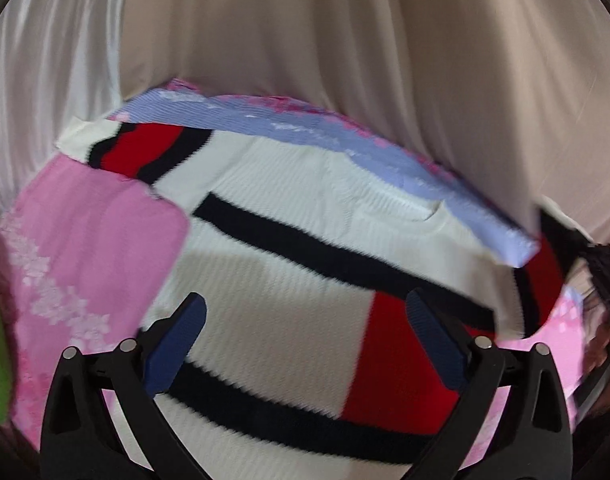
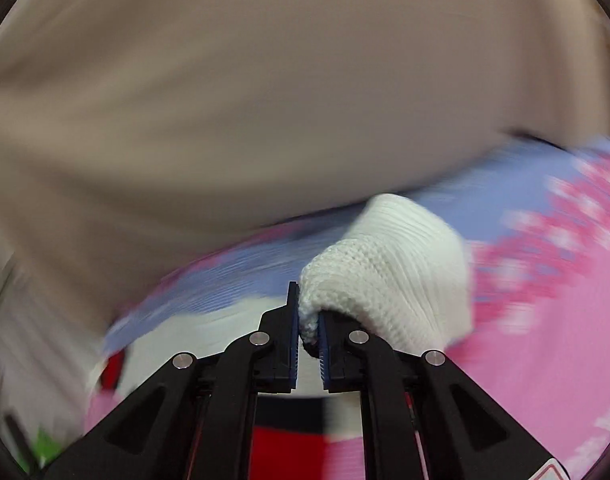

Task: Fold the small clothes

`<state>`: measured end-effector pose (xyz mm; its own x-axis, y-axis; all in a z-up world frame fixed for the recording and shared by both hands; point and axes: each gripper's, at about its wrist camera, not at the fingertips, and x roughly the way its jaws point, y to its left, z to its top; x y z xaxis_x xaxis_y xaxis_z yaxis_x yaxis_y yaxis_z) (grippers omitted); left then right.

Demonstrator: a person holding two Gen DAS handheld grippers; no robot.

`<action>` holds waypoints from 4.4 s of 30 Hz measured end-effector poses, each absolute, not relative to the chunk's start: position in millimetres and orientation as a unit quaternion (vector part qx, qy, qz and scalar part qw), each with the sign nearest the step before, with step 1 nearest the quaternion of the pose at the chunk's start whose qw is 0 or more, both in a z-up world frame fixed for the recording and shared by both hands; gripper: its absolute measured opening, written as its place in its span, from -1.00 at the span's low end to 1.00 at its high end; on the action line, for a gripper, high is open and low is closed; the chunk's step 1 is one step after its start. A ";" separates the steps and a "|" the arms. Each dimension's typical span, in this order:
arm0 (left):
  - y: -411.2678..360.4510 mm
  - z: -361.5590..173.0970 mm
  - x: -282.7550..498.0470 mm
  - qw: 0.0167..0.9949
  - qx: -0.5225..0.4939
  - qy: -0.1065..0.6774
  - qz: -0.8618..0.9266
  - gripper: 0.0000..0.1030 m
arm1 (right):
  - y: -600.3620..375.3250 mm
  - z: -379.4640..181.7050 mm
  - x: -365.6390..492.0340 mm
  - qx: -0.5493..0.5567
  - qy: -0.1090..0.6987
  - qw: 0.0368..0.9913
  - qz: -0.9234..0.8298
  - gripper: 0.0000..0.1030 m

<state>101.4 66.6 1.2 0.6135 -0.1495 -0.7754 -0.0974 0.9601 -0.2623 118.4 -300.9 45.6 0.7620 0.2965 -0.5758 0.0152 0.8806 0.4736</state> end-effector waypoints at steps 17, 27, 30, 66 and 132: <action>54.1 -125.2 244.5 0.786 -0.279 0.551 -0.027 0.87 | -266.0 -84.7 81.7 0.089 0.493 0.863 -0.064 0.07; 107.6 -114.9 230.0 0.784 -0.325 0.528 0.013 0.85 | -258.6 -68.2 100.5 0.090 0.470 0.877 -0.043 0.32; 108.1 -139.4 239.7 0.765 -0.339 0.545 0.041 0.86 | -266.3 -71.9 126.1 0.125 0.472 0.871 -0.048 0.33; 159.9 -100.0 260.7 0.836 -0.338 0.432 -0.012 -0.35 | -276.1 -84.8 132.8 0.188 0.481 0.853 -0.076 -0.86; 131.3 -150.6 275.7 0.771 -0.405 0.492 0.027 -0.83 | -284.2 -107.4 167.6 0.244 0.502 0.828 -0.062 -0.83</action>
